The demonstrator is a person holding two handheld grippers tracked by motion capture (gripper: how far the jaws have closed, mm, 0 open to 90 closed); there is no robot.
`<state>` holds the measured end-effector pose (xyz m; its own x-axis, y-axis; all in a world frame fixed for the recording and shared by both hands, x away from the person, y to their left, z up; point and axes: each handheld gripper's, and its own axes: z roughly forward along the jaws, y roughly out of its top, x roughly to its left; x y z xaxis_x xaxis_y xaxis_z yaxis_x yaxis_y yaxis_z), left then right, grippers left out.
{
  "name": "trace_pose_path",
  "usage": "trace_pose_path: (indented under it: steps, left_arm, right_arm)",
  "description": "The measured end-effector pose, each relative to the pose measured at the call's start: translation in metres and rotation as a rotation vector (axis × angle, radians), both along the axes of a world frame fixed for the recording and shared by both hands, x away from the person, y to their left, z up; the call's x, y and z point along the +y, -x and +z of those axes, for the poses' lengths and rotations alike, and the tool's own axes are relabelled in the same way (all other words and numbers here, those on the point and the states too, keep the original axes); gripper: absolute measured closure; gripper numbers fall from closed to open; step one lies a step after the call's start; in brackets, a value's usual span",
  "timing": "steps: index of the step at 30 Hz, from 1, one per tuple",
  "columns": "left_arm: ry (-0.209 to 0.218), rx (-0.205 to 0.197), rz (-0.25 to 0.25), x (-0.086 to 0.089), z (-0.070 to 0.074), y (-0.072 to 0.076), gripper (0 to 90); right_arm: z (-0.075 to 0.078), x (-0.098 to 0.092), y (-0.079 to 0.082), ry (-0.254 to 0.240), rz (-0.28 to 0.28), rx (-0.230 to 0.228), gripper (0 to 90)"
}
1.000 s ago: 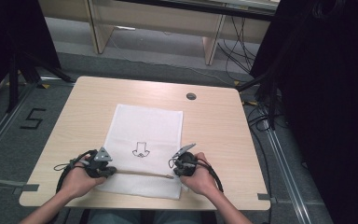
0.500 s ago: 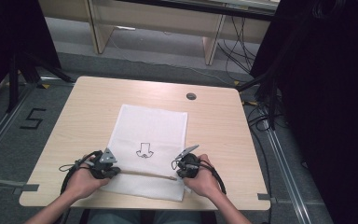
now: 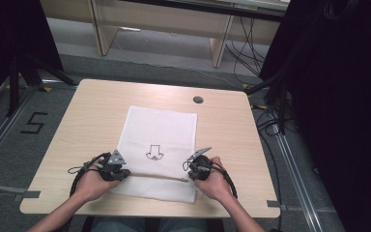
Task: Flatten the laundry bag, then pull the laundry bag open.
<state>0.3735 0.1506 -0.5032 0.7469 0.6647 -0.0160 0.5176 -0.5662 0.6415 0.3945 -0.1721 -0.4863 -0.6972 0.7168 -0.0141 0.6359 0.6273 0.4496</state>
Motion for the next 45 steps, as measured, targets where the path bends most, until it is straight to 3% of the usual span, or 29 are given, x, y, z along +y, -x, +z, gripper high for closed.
trace_pose_path:
  steps: [4,8,11,13,15,16,17,19,20,21,23,27,30,31,33,34,35,38,39,41,42,44,45]
  left_arm:
    - [0.071,0.018,0.024,0.0,0.0,0.0,82.5]
    - [0.11,-0.034,0.013,0.001,0.01,0.001,75.2]
    - [0.148,-0.069,0.024,-0.004,0.014,0.001,71.1]
    - [0.14,-0.083,0.021,-0.005,0.014,0.001,67.7]
    - [0.142,-0.084,0.025,-0.005,0.013,0.0,65.3]
    - [0.136,-0.082,0.021,-0.004,0.013,0.0,64.6]
    - [0.15,-0.087,0.028,-0.005,0.013,0.0,63.9]
    - [0.156,-0.098,0.031,-0.006,0.014,0.0,61.9]
    - [0.158,-0.098,0.031,-0.006,0.014,0.0,61.4]
    - [0.168,-0.102,0.036,-0.007,0.014,0.0,61.1]
    - [0.172,-0.092,0.039,-0.008,0.014,0.001,60.3]
    - [0.159,-0.121,0.027,-0.011,0.019,0.003,59.0]
    - [0.189,-0.123,0.024,-0.014,0.021,0.003,57.8]
    - [0.201,-0.131,0.015,-0.016,0.021,0.003,57.5]
    - [0.198,-0.141,-0.009,-0.02,0.022,0.002,56.5]
    - [0.209,-0.144,-0.003,-0.024,0.022,0.002,56.0]
    - [0.193,-0.144,-0.021,-0.026,0.022,0.002,55.5]
    - [0.198,-0.152,-0.047,-0.035,0.023,0.002,54.4]
    - [0.208,-0.145,-0.056,-0.037,0.022,0.002,54.1]
    - [0.211,-0.155,-0.088,-0.043,0.023,0.001,54.5]
    - [0.222,-0.138,-0.098,-0.046,0.023,0.002,55.1]
    - [0.207,-0.154,-0.128,-0.049,0.023,0.001,56.3]
    - [0.212,-0.143,-0.122,-0.051,0.023,0.002,56.6]
  right_arm:
    - [0.001,-0.002,0.002,-0.015,-0.018,0.008,89.6]
    - [0.011,-0.015,0.005,-0.068,-0.032,-0.081,84.5]
    - [0.016,-0.021,0.007,-0.089,-0.061,-0.097,82.2]
    - [0.018,-0.025,0.008,-0.106,-0.073,-0.126,81.2]
    - [0.021,-0.029,0.01,-0.098,-0.076,-0.12,80.2]
    - [0.019,-0.028,0.011,-0.123,-0.099,-0.143,80.0]
    - [0.022,-0.031,0.011,-0.101,-0.084,-0.123,79.8]
    - [0.024,-0.033,0.015,-0.13,-0.107,-0.127,79.5]
    - [0.026,-0.035,0.015,-0.115,-0.101,-0.123,79.2]
    - [0.026,-0.035,0.016,-0.143,-0.129,-0.117,79.1]
    - [0.027,-0.038,0.017,-0.133,-0.121,-0.115,78.9]
    - [0.029,-0.04,0.019,-0.147,-0.126,-0.097,79.4]
    - [0.028,-0.039,0.021,-0.189,-0.135,-0.082,81.2]
    - [0.026,-0.039,0.021,-0.19,-0.121,-0.094,81.8]
    - [0.027,-0.041,0.021,-0.176,-0.103,-0.054,85.3]
    - [0.026,-0.041,0.021,-0.172,-0.091,-0.058,87.3]
    - [0.024,-0.04,0.021,-0.191,-0.096,-0.056,88.7]
    - [0.024,-0.04,0.021,-0.174,-0.089,-0.064,90.0]
    - [0.025,-0.039,0.021,-0.183,-0.101,-0.046,90.0]
    - [0.027,-0.039,0.024,-0.152,-0.104,-0.004,90.0]
    - [0.027,-0.039,0.026,-0.147,-0.101,0.004,90.0]
    - [0.025,-0.039,0.027,-0.148,-0.091,-0.001,90.0]
    - [0.025,-0.038,0.029,-0.146,-0.106,0.019,90.0]
